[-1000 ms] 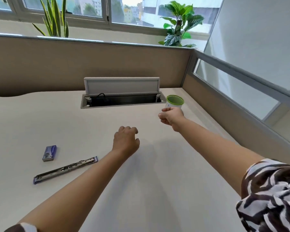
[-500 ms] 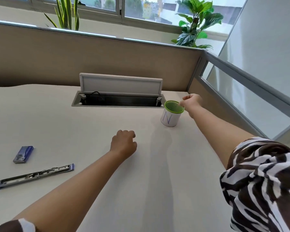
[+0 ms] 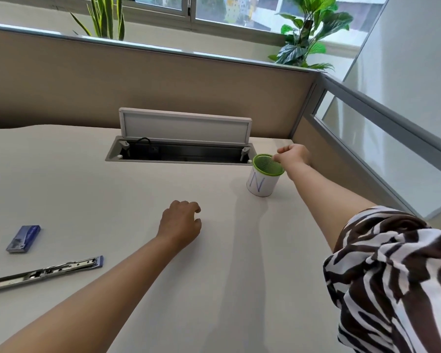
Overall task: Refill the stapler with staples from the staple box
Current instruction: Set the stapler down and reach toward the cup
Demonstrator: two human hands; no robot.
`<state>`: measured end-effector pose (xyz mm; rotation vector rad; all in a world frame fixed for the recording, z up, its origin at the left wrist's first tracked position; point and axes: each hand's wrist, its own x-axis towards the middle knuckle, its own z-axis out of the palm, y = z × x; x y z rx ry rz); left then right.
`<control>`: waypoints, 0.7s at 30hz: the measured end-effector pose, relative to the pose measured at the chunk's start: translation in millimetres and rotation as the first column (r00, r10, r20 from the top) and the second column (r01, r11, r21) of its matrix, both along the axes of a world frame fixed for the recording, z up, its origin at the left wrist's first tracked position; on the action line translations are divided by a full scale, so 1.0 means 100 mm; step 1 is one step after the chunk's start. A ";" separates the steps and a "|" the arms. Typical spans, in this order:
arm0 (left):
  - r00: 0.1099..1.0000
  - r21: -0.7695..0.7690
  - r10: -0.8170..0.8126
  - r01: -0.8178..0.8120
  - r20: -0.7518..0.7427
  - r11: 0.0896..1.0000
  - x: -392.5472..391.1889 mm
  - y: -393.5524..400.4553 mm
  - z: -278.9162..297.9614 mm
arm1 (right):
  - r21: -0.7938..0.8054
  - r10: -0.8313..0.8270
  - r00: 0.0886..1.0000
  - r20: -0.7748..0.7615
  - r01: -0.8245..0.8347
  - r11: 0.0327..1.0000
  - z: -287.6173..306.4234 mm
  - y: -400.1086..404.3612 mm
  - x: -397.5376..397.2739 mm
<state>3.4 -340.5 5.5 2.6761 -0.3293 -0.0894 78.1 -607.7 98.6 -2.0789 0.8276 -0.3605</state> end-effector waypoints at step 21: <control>0.999 0.048 -0.037 0.038 -0.015 0.998 -0.36 0.46 0.13 | 0.041 0.217 0.955 0.201 -0.229 0.972 0.12 1.21 -0.48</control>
